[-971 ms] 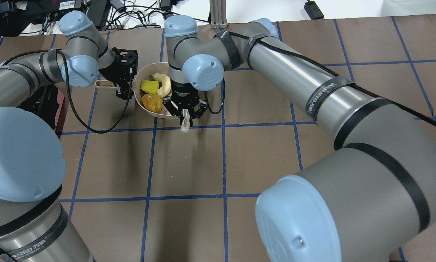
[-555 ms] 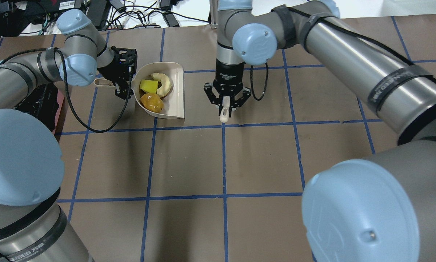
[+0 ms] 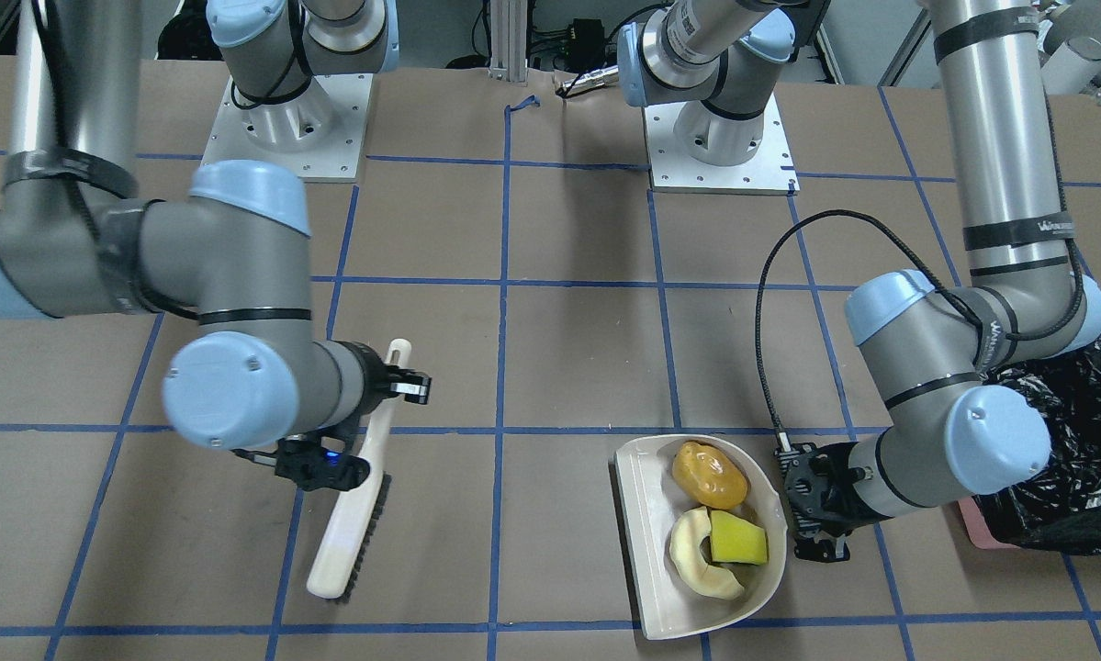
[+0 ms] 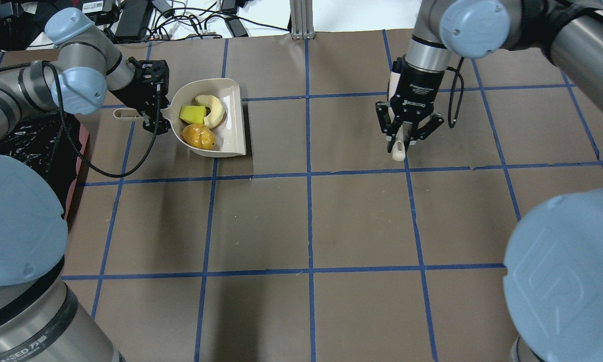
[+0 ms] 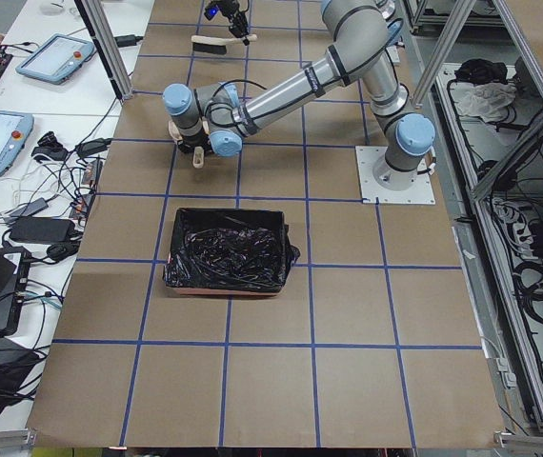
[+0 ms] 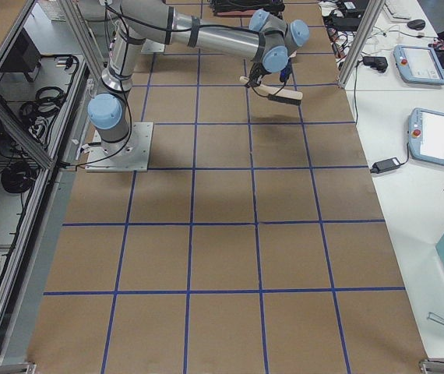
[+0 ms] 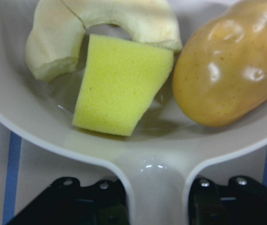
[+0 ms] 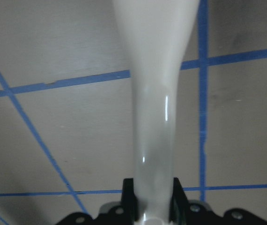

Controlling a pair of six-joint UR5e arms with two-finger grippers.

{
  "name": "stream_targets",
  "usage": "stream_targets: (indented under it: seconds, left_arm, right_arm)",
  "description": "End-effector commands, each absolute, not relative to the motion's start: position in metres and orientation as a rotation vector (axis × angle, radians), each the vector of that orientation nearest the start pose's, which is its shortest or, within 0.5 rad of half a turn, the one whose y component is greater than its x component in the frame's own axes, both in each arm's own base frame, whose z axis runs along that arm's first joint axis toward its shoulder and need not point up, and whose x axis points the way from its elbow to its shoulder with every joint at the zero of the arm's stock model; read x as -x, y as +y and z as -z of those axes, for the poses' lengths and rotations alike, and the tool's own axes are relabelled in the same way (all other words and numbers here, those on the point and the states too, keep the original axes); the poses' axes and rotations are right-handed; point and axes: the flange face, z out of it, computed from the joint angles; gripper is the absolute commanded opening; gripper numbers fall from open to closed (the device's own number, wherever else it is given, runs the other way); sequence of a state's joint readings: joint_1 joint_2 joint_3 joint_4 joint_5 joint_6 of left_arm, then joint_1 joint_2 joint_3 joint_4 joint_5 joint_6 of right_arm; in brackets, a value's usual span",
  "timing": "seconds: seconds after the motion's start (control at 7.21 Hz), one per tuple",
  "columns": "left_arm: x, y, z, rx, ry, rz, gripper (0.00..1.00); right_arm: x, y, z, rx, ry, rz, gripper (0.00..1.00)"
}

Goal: Sweep and dump trash into bin
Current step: 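Withdraw the brush with the right gripper toward its start spot, then lift the loaded dustpan with the left gripper and swing it over the bin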

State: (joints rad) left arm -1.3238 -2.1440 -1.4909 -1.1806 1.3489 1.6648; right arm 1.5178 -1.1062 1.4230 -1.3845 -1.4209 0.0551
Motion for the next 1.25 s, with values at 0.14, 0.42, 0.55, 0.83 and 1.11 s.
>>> stream_targets:
  seconds: [0.14,0.42,0.55,0.83,1.11]
  left_arm:
    - [-0.052,-0.666,-0.285,-2.107,2.657,0.256,0.0]
    - [-0.112,-0.651,-0.333,-2.006,2.714,0.274,0.0]
    - [-0.141,-0.638,-0.359,-1.988,2.749,0.265,0.0]
    - [-0.223,-0.598,-0.393,-1.957,2.775,0.256,0.0]
    - [-0.297,-0.556,-0.401,-1.999,2.709,0.21,0.0]
  right_arm:
    - [0.039,-0.588,-0.268,-0.038,2.996,-0.767,0.0]
    - [0.067,-0.588,-0.264,0.005,3.043,-0.759,0.0]
    - [0.077,-0.591,-0.259,0.014,3.103,-0.757,0.0]
    - [0.08,-0.596,-0.24,0.013,3.104,-0.772,0.0]
    - [0.078,-0.595,-0.233,0.004,3.08,-0.801,0.0]
